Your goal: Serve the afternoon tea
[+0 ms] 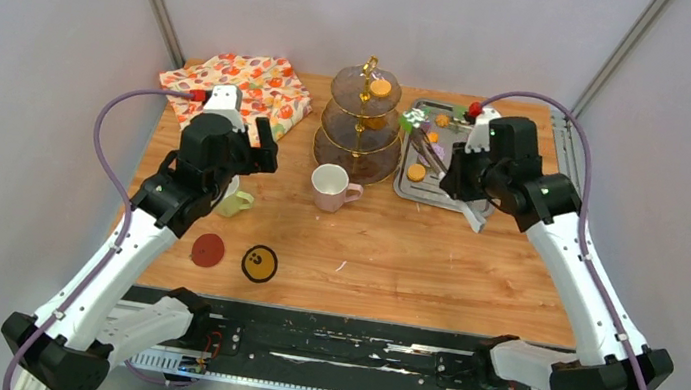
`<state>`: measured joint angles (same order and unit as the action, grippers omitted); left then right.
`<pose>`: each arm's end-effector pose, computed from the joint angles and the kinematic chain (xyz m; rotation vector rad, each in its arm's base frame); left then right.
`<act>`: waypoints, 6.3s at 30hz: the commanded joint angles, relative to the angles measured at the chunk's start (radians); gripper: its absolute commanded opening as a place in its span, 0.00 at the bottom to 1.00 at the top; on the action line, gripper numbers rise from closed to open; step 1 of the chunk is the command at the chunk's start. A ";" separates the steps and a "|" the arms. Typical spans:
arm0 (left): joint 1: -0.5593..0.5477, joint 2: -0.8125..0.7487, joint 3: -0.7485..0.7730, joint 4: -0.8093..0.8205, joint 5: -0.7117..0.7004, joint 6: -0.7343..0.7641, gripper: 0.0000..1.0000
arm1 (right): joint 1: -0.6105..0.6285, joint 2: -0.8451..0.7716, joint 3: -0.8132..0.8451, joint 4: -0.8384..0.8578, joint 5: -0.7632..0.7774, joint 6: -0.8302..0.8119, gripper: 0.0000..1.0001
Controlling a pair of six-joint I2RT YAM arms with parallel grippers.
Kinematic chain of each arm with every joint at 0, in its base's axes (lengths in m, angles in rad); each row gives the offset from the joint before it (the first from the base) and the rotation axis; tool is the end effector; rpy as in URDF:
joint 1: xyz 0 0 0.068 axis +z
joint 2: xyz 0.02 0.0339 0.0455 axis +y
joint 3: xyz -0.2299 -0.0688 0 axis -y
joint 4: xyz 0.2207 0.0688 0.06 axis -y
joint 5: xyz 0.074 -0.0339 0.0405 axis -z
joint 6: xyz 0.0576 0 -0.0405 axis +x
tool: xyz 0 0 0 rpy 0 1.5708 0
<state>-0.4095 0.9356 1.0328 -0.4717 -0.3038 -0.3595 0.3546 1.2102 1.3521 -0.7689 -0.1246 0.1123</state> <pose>0.2063 -0.0708 0.3325 -0.1525 1.9275 -0.2186 0.2367 0.0953 0.3423 -0.3384 2.1947 0.3967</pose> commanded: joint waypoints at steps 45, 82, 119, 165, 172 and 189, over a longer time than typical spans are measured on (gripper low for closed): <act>-0.004 -0.111 -0.020 -0.031 -0.082 0.003 0.95 | 0.242 0.444 0.276 0.202 -0.022 0.135 0.01; -0.004 -0.098 -0.017 -0.020 -0.057 0.004 0.95 | 0.136 0.019 -0.053 0.129 0.173 0.109 0.13; -0.004 -0.036 -0.007 0.006 -0.027 -0.011 0.95 | 0.006 0.323 -0.165 0.244 0.127 0.049 0.42; -0.005 -0.041 -0.014 0.005 -0.057 0.001 0.95 | 0.085 0.143 0.100 0.124 0.104 0.006 0.11; -0.003 -0.050 -0.020 -0.006 -0.067 -0.001 0.95 | 0.169 0.232 0.177 0.131 0.083 -0.017 0.12; -0.004 -0.044 -0.015 -0.008 -0.041 -0.012 0.95 | 0.200 0.308 0.205 0.124 0.057 -0.032 0.42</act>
<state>-0.4095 0.8982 1.0149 -0.4957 -0.3481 -0.3603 0.5419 1.5467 1.5288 -0.6601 -0.0784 0.0986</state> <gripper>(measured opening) 0.947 0.415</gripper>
